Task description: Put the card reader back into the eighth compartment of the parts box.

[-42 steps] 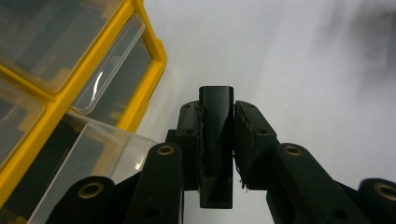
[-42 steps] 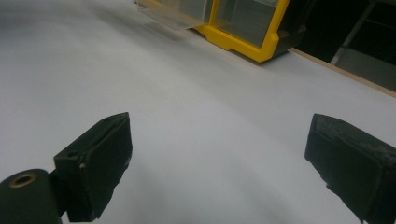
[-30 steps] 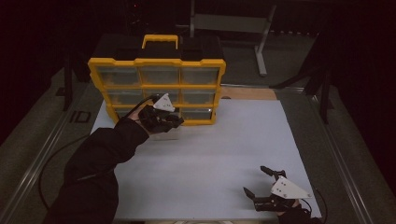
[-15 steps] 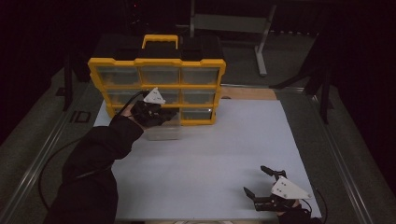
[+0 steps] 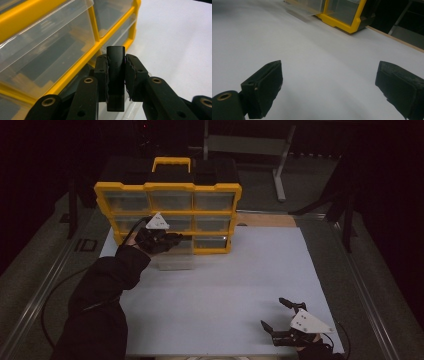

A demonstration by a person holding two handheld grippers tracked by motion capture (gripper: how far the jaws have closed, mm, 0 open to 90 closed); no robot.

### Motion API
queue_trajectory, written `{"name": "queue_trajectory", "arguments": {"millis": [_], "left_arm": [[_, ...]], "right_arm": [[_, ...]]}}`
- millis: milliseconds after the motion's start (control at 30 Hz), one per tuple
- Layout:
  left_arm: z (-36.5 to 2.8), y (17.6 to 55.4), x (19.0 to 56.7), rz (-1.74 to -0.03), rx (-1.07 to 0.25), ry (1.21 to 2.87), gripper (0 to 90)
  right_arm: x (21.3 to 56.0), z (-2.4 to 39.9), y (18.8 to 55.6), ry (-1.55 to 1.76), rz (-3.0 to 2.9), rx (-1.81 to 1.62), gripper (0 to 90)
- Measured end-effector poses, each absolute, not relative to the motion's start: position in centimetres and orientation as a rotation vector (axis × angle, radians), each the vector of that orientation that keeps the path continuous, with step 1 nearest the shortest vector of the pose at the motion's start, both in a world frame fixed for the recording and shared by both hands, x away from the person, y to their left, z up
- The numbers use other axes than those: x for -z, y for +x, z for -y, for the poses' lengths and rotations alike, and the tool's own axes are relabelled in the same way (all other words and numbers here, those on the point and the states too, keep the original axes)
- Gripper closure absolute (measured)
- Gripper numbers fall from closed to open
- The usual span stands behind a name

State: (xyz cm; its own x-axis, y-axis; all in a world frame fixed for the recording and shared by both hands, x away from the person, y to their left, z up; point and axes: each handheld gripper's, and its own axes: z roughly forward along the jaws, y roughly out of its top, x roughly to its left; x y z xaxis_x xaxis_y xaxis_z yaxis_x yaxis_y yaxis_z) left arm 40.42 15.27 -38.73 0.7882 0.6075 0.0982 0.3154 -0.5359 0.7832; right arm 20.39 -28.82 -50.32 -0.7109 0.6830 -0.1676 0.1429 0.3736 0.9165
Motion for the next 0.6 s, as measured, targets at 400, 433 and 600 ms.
{"name": "queue_trajectory", "arguments": {"millis": [400,433,600], "left_arm": [[-15.3,40.5,40.6,-0.695,-0.466,2.124,73.6],[-15.3,40.5,40.8,-0.697,-0.467,2.123,73.6],[-15.3,40.7,41.5,-0.715,-0.442,2.115,73.6]], "right_arm": [[50.4,28.8,20.4,0.713,-2.104,-1.329,7.5],[50.4,28.8,20.4,0.712,-2.105,-1.328,7.5],[50.4,28.8,20.4,0.712,-2.106,-1.330,7.5]]}}
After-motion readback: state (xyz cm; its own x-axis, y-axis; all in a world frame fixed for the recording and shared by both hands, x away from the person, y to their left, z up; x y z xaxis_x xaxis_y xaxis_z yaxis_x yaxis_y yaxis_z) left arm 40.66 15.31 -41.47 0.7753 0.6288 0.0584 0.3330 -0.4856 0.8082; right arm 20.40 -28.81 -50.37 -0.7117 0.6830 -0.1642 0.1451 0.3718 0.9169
